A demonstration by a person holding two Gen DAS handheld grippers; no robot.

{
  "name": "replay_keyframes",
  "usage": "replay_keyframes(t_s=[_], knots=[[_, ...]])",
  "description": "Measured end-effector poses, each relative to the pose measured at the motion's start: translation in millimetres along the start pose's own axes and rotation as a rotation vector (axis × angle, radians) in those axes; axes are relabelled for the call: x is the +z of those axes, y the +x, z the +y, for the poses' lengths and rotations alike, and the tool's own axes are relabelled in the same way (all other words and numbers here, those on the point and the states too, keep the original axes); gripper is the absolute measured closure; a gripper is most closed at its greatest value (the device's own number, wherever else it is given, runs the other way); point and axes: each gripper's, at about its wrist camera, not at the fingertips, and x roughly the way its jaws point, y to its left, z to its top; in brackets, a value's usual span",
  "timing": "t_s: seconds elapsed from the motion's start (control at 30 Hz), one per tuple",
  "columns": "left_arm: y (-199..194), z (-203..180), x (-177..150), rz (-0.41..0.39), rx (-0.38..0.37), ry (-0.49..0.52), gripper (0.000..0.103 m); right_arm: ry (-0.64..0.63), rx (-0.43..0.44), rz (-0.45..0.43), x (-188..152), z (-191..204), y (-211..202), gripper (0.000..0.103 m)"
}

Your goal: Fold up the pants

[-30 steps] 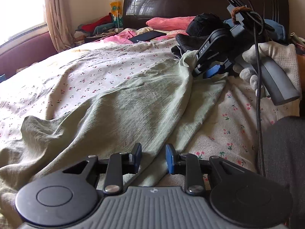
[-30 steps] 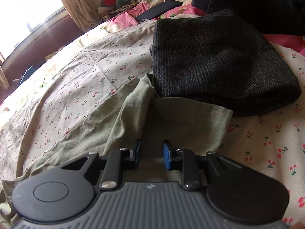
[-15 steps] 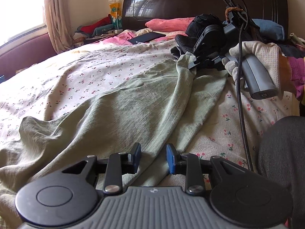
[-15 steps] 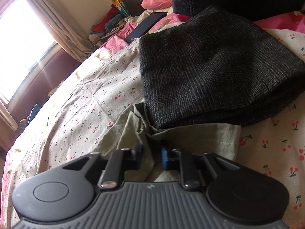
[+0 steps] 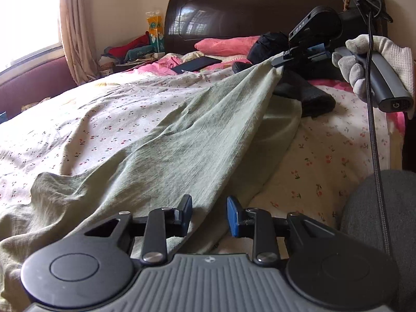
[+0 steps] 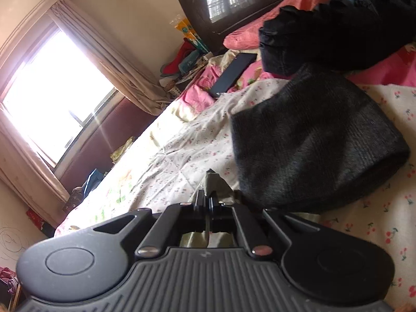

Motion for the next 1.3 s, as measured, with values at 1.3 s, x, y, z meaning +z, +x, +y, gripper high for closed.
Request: replay_keyframes(t_s=[1.3], knots=[[0.8,-31.1,13.5,0.031,0.119,0.220,0.081,0.115,0.000,0.105,12.5,-52.1,7.9,0.100]])
